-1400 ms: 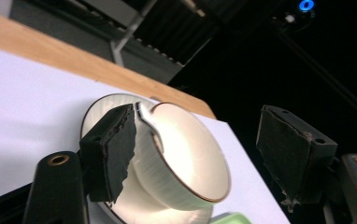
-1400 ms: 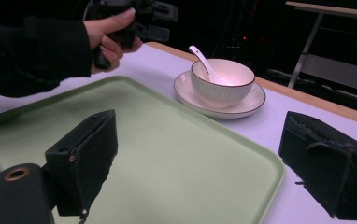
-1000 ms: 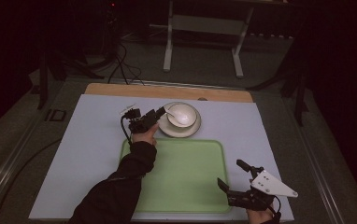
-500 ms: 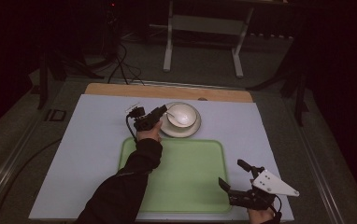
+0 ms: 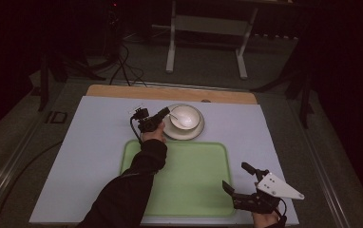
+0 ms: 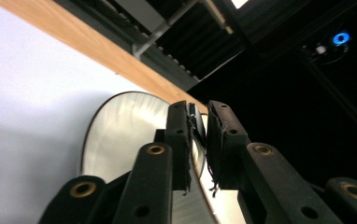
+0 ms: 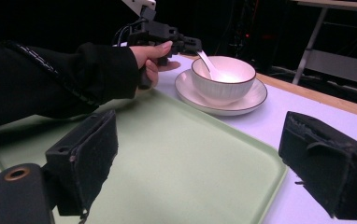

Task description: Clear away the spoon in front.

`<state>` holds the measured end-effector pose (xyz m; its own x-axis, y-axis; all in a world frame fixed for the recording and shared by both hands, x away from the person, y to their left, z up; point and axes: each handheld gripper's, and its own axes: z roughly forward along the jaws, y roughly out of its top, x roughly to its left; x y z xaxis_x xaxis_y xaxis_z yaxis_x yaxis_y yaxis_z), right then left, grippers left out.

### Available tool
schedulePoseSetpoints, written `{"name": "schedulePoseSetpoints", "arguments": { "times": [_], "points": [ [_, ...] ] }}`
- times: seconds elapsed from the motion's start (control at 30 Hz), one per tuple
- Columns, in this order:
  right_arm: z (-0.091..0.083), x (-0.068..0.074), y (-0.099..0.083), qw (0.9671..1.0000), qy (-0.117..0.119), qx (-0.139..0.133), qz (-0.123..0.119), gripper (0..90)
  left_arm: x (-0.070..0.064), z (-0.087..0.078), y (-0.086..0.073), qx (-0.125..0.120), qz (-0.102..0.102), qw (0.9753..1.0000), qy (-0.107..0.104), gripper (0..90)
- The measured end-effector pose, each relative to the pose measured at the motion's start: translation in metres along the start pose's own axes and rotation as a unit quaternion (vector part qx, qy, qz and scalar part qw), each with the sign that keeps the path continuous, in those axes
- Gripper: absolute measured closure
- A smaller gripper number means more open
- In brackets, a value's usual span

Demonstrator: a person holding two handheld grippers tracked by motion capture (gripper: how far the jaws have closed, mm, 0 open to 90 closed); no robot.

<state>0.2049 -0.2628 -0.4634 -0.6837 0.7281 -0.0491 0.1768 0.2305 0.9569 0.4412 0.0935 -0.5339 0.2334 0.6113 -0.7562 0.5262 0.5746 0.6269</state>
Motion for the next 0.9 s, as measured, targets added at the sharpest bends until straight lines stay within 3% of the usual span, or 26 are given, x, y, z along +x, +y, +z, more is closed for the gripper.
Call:
{"name": "schedulePoseSetpoints", "arguments": {
  "times": [0.17, 0.5, 0.9],
  "points": [
    [0.001, 0.000, 0.000, 1.0000, 0.000, 0.000, 0.000, 11.7, -0.013, 0.000, 0.003, 0.003, 0.012, 0.9995, -0.029, 84.3],
    [0.000, 0.000, 0.000, 1.0000, 0.001, 0.000, -0.001, 11.7, -0.030, -0.001, 0.005, 0.009, 0.046, 0.9985, -0.028, 84.9],
    [0.001, 0.002, 0.001, 1.0000, 0.001, -0.001, -0.003, 11.7, -0.059, -0.013, 0.024, 0.025, 0.088, 0.9951, -0.039, 85.0]
  ]
}}
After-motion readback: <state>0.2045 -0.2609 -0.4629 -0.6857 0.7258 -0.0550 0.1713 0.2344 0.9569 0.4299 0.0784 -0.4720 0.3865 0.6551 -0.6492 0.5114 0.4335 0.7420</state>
